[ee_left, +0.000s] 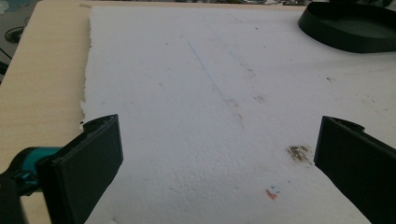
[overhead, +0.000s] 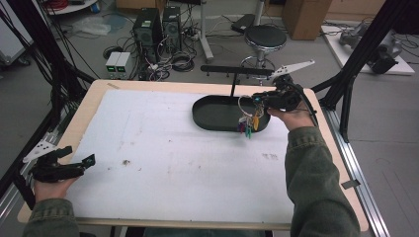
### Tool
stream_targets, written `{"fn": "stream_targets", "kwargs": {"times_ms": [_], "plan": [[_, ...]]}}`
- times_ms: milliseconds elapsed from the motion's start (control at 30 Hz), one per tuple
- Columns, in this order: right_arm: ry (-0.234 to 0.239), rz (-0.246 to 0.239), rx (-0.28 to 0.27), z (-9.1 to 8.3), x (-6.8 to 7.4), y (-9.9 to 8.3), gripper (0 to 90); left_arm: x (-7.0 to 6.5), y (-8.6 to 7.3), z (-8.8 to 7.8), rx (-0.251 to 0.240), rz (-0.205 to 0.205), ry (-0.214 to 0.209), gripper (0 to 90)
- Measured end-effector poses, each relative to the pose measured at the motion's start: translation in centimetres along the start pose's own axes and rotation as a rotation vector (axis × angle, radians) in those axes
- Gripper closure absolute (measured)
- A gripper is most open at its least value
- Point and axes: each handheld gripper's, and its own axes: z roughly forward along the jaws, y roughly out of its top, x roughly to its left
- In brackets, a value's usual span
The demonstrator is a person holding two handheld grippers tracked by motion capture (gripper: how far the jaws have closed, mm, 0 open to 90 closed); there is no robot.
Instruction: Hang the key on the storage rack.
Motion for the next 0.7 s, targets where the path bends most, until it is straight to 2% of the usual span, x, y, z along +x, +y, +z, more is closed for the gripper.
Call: {"fn": "stream_targets", "kwargs": {"times_ms": [267,400,700], "plan": [[0.014,-0.003,-0.010,0.7,-0.1,0.8,83.1,-0.1,0.0,0.1,0.001,0.000,-0.001,1.7],[0.011,-0.003,0.002,1.2,-0.3,1.4,83.1,-0.1,0.0,0.0,-0.001,-0.001,-0.001,1.7],[0.024,-0.008,0.001,2.9,-0.6,2.9,83.1,0.0,0.0,0.1,0.001,0.001,0.000,1.7]]}}
